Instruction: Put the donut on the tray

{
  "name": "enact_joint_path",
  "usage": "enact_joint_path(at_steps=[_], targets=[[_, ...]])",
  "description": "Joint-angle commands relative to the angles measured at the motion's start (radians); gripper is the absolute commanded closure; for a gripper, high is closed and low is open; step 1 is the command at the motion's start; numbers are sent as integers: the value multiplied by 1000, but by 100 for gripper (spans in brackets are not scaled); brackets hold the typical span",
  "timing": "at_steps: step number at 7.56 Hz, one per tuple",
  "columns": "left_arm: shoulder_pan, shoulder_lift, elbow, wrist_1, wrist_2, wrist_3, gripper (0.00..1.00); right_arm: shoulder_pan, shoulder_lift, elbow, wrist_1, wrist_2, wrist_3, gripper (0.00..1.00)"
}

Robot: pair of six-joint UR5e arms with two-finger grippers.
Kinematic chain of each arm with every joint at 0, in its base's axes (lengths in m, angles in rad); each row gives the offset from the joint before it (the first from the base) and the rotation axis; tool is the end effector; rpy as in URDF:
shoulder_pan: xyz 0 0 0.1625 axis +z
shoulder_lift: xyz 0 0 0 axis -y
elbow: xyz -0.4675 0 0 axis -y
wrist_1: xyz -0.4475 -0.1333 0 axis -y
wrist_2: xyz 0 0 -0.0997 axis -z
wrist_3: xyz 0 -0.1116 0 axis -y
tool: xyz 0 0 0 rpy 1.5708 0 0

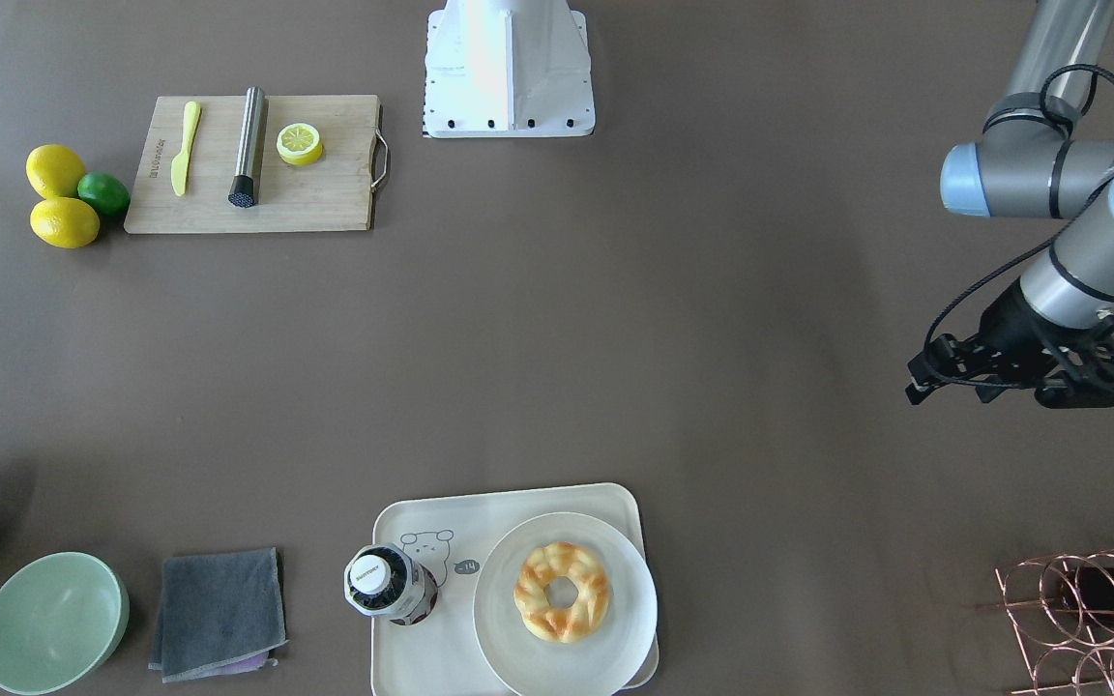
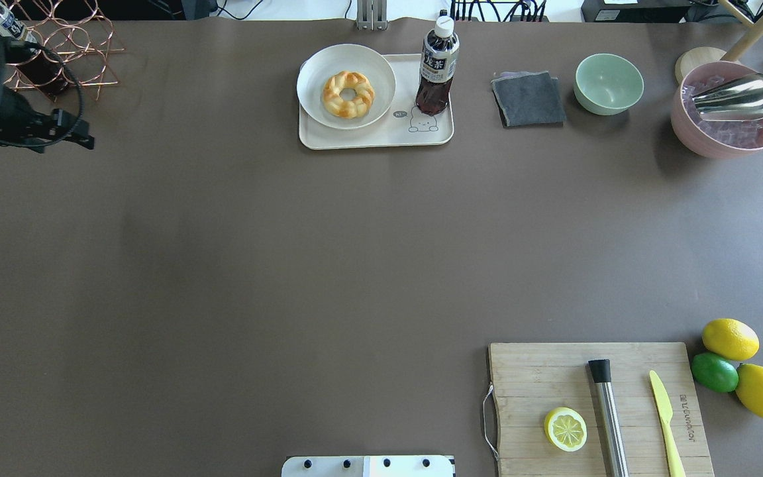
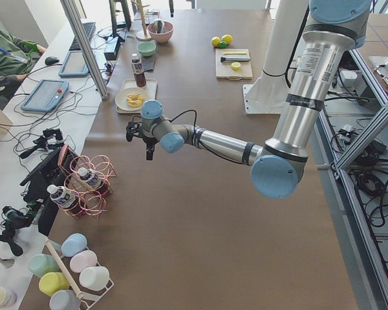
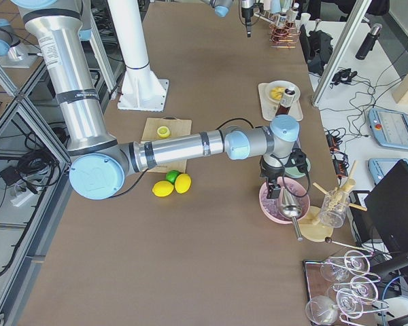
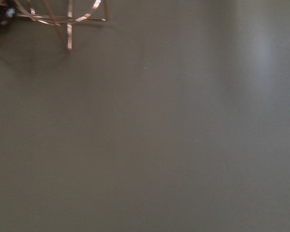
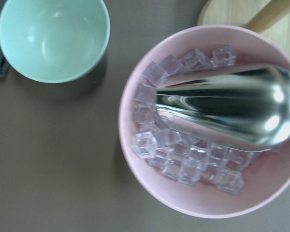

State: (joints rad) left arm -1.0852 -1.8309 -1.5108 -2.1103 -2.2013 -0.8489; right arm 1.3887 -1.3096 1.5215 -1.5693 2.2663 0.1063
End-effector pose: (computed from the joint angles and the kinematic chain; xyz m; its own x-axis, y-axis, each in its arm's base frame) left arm 0.2638 -0.6446 0.5247 0.6083 -0.0090 -0.7937 0.1691 0.9784 0.1185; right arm -0.0613 -0.6738 0.5826 0.7451 -0.1690 0.6452 0.0985 0.9846 0.1441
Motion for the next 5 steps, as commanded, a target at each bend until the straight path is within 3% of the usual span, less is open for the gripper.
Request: enact_joint_path(at_steps=[1,3,5], targets=[[-264,160,-6,102,-139,470,1,145,-75,-7,-103,-10,-271,0],[-381,235,-5,151,-146,595,1,176,-141,-3,-92,-8,-342,0],[-491,217,-11,351,-222,745,1,208,-158,3,-92,-2,-373,0]])
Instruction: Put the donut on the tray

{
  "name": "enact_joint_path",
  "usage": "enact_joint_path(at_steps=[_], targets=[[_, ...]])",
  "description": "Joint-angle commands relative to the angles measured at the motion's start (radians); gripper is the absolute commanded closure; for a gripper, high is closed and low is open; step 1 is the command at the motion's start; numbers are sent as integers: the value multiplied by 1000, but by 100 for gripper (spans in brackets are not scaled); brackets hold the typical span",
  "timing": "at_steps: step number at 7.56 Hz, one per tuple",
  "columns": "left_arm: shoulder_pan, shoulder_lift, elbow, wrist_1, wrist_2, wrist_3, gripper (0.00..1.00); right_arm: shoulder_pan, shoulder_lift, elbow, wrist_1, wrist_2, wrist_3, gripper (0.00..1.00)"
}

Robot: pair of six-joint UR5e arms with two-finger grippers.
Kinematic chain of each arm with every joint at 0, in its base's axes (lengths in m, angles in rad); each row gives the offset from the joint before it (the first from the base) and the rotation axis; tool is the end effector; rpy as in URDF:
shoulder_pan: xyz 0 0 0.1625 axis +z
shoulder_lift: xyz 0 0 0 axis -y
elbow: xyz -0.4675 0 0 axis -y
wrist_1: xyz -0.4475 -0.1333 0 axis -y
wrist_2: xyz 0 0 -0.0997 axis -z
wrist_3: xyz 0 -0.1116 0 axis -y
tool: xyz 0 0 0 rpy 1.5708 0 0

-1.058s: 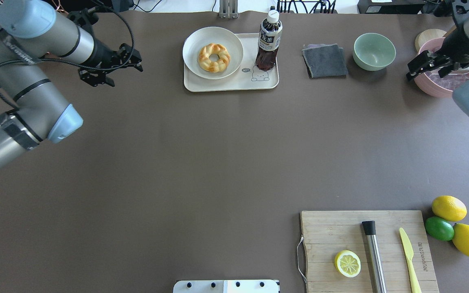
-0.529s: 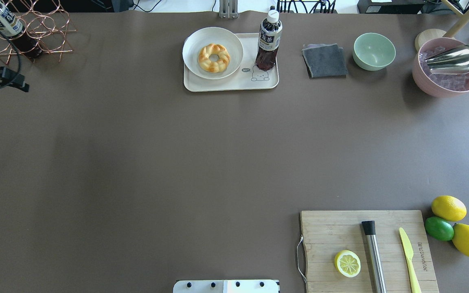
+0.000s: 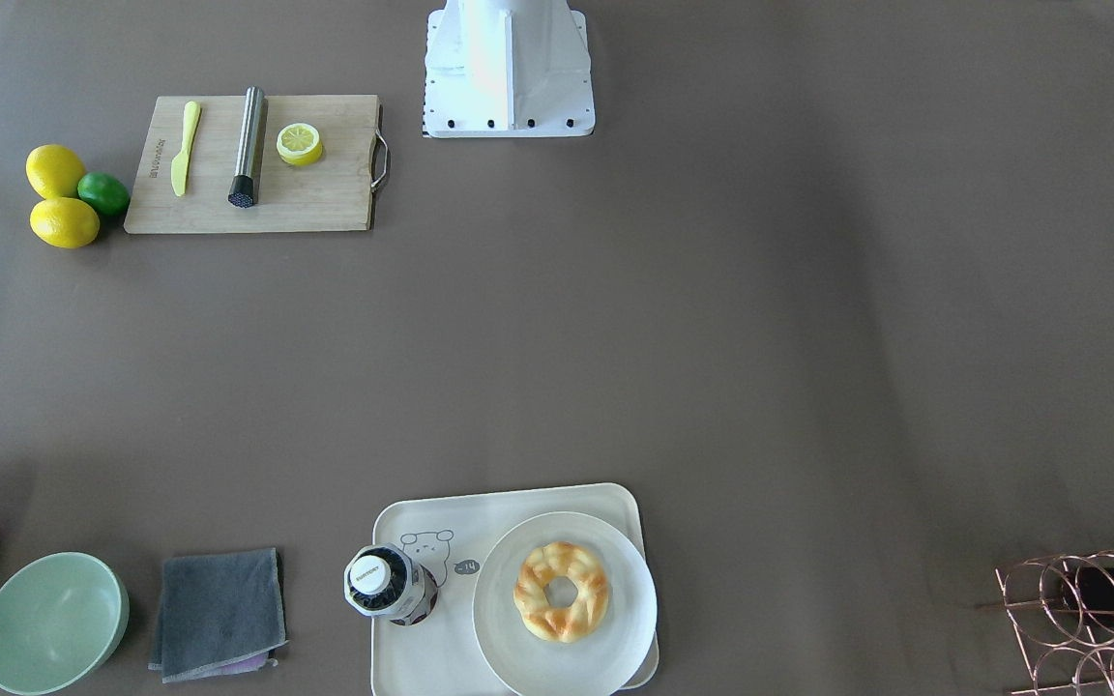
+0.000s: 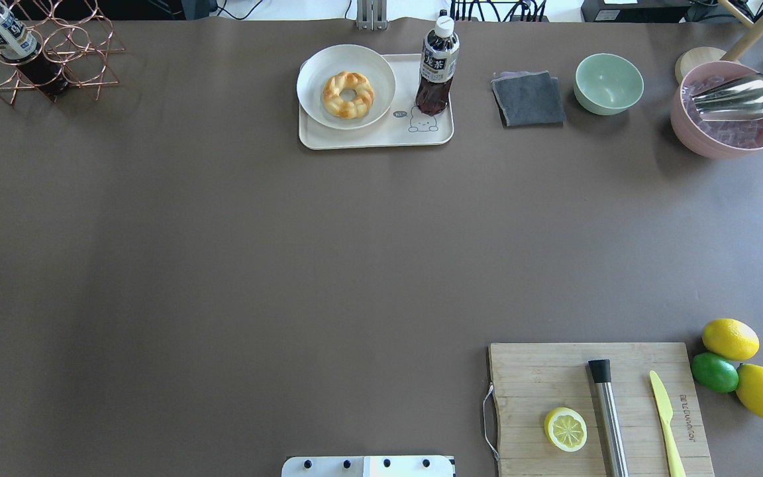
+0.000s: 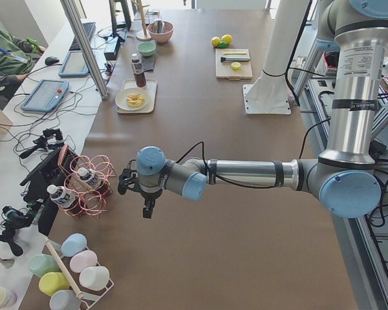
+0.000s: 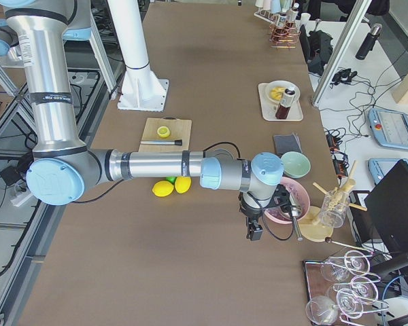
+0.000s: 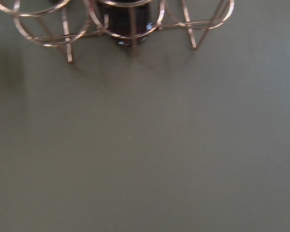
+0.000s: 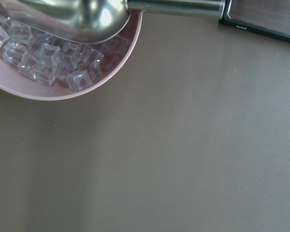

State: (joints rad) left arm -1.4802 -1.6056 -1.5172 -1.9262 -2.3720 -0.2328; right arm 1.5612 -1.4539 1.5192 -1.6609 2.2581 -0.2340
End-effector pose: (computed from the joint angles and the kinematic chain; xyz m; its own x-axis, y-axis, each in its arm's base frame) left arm -0.0001 -0.5859 0.6785 0.6731 0.0743 -0.7358 0.0718 0.9837 0.1650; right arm 0.0567 -0.5992 0.6863 0.7498 -0.2237 0.6227 0.1886 0.9743 0.1229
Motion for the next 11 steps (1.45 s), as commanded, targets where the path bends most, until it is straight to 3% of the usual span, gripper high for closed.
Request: enact_joint_path(at_steps=[1,3,5,11], targets=[[-103,-66,-5,285,-44,176,1,40,-23,4,1,3,-34,0],[-165,-65,-8,343,-17,336,1,43,-52,-5,0,-32,-45,0],[-170,-37,-43,383,150,313,1,45,-54,6,1,-38,-42,0],[-172,32,-89,377,134,326,1,45,-56,-5,-2,-31,-39,0]])
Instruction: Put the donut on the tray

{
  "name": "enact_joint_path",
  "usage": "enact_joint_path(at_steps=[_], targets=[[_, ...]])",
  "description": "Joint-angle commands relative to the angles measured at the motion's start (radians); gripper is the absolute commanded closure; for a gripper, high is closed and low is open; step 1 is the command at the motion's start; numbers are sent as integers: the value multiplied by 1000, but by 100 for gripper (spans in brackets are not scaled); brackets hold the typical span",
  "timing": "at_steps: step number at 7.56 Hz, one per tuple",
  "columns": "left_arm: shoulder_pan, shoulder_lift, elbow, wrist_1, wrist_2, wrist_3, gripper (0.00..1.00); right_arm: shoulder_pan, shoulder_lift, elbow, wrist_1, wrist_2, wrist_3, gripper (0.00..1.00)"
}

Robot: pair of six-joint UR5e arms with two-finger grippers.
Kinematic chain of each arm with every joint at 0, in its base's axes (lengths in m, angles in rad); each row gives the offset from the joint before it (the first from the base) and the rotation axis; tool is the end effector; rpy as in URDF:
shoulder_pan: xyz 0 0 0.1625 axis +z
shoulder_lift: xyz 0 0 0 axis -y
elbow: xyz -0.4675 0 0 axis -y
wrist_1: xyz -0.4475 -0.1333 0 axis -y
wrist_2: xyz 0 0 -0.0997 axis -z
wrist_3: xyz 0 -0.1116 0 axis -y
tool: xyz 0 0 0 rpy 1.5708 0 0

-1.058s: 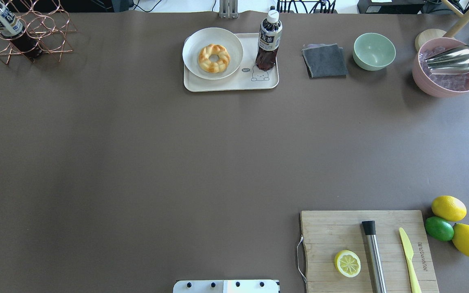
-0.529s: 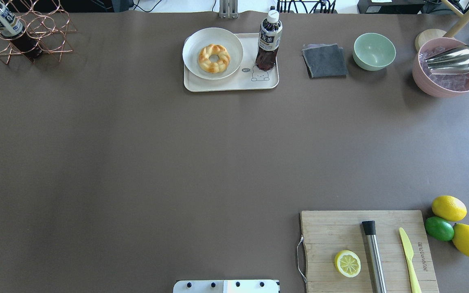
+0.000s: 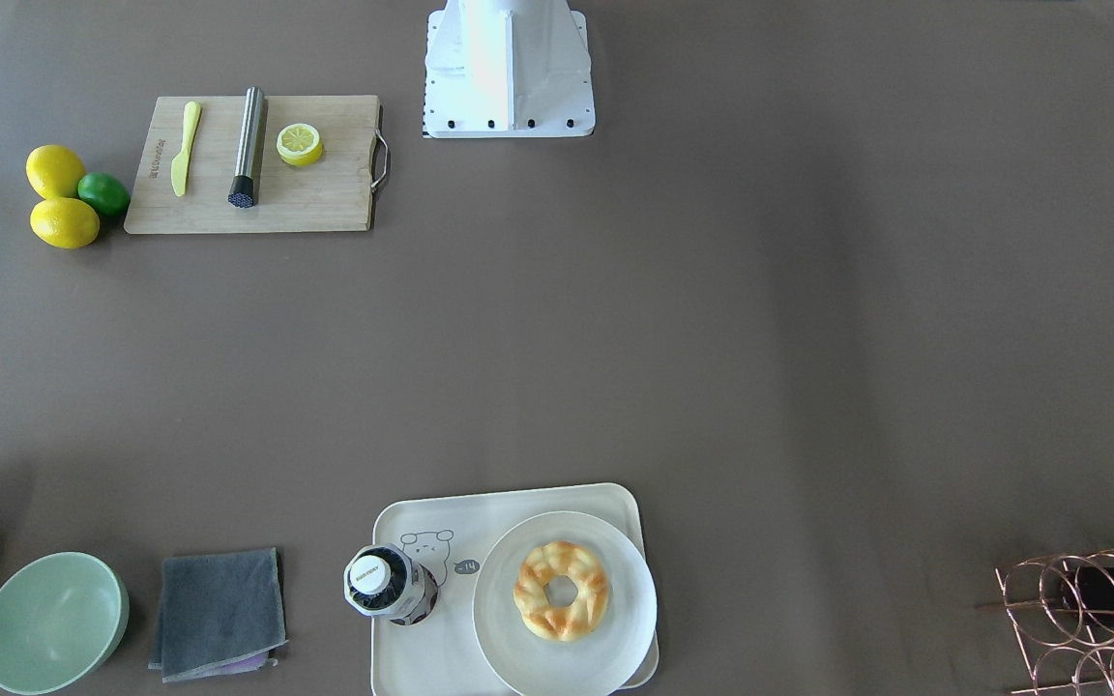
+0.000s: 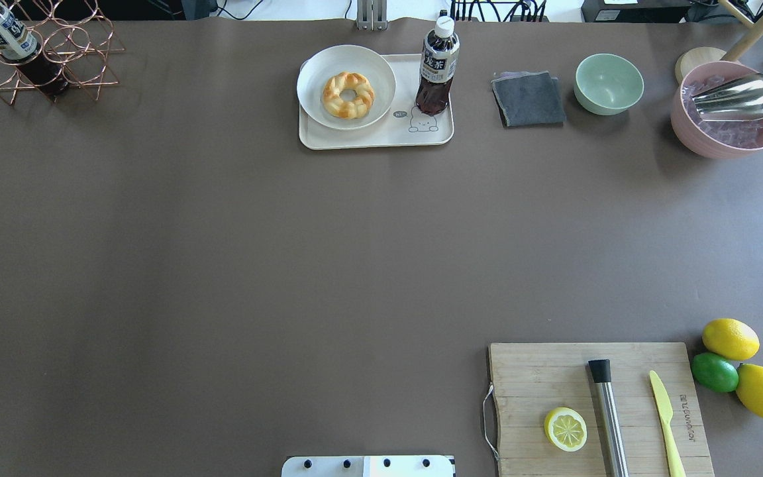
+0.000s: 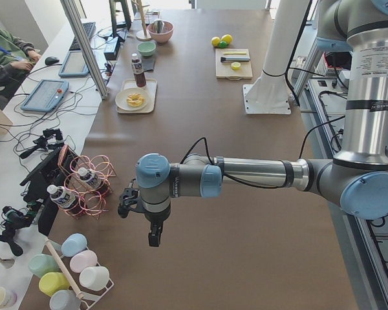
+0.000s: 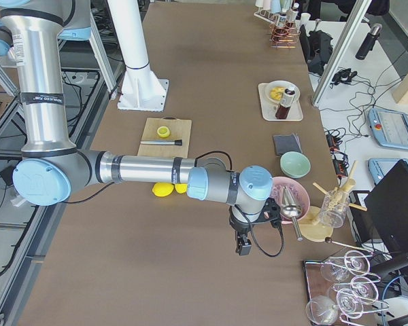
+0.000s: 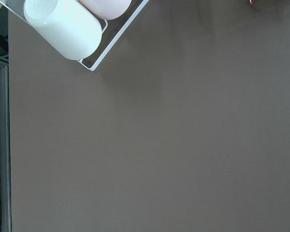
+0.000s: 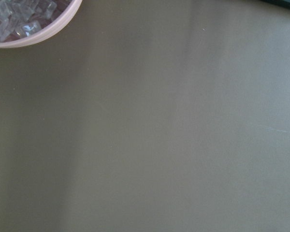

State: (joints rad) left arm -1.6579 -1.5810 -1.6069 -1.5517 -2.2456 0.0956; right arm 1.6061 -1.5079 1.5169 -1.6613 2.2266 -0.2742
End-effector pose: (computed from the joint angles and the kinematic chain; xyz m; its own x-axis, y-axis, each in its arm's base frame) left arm -0.1115 -0.5462 0.6937 0.7841 0.0443 -0.6191 0.0122 0.9962 0.0867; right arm 0.0853 -0.5664 0.7213 0.7703 -0.1950 0.6071 0.1801 0.9799 0.0862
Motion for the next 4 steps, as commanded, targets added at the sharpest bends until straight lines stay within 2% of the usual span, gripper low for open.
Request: enact_joint_path(at_steps=[1,4], targets=[[4,9,-5,2,9,0,1,0,-1,-3,-2,2,1,0],[3,10,-11,1,11,1,1,0,-1,-4,-2,2,1,0]])
